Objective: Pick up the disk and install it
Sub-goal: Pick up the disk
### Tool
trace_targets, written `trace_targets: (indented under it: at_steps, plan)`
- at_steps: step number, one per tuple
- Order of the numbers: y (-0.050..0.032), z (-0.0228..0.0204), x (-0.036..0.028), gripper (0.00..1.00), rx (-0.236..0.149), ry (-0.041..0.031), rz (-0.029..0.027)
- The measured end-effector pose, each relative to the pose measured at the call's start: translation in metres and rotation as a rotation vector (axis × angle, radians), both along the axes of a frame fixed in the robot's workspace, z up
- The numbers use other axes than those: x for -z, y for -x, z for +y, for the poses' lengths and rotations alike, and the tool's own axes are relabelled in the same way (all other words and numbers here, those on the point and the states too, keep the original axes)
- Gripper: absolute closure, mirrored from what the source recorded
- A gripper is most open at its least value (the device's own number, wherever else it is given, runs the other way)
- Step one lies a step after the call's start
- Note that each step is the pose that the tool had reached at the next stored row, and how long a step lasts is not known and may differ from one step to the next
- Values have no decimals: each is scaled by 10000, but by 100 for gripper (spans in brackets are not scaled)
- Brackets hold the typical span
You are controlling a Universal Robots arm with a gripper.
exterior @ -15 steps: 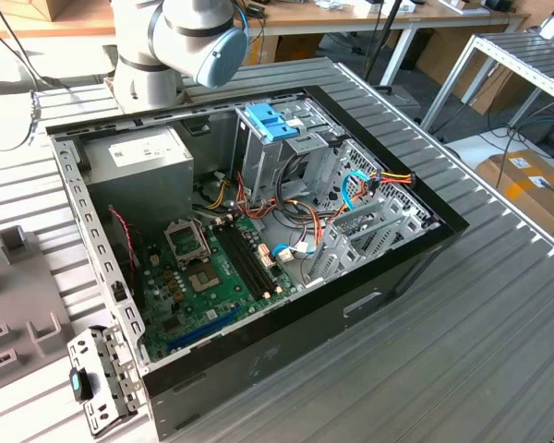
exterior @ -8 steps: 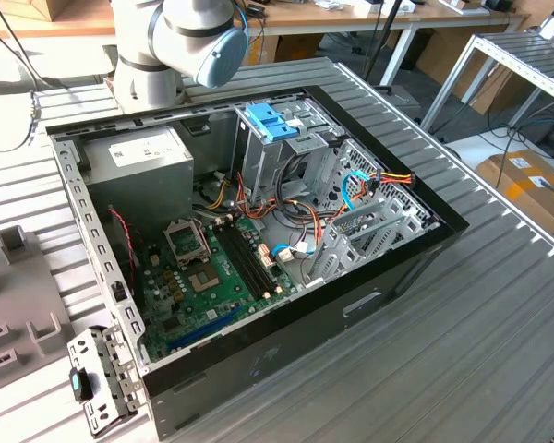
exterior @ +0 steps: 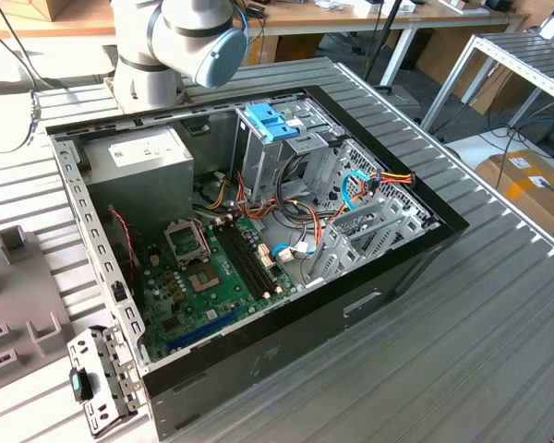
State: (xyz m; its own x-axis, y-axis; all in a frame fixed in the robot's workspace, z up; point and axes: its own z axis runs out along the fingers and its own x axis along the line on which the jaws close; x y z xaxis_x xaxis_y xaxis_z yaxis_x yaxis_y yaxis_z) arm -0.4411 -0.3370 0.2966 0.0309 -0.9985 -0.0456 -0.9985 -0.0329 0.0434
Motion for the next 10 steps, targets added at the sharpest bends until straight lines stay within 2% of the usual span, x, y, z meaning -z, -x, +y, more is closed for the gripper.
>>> trace_targets:
  at_steps: [10]
  plan:
    - [1, 1, 82, 32, 1, 0, 0]
